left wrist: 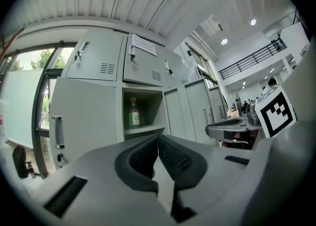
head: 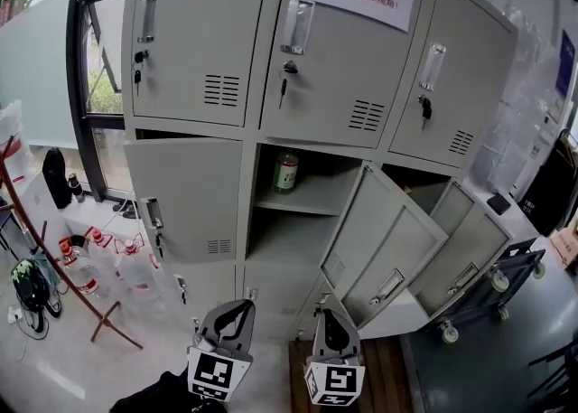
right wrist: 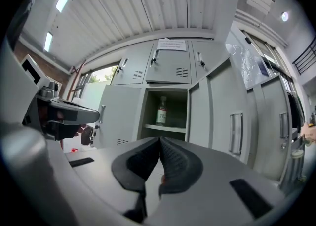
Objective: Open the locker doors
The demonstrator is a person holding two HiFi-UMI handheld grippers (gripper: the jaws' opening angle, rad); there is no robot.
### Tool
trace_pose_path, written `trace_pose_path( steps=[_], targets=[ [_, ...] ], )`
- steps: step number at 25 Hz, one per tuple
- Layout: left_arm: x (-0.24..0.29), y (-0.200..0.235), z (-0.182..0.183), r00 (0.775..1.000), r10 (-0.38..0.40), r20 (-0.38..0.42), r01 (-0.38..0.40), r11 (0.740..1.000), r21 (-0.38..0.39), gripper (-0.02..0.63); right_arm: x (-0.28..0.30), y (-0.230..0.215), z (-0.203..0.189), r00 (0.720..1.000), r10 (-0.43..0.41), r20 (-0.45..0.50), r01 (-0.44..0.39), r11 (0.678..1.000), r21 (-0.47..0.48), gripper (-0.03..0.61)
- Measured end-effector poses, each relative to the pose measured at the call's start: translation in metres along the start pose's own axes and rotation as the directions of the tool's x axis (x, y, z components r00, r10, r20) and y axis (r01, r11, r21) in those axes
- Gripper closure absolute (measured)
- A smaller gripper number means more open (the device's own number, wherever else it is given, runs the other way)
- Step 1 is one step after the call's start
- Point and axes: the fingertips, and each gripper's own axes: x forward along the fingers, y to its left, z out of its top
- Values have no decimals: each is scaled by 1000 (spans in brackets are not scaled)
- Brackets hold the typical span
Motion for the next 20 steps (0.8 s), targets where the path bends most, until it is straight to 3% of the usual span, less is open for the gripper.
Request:
trace_pose_path(
  steps=[20],
  targets=[
    [-14, -4, -6, 1000, 15, -24, -15, 1000, -5, 589, -16, 16, 0, 999, 36, -3, -35, 999, 32, 563]
  ],
)
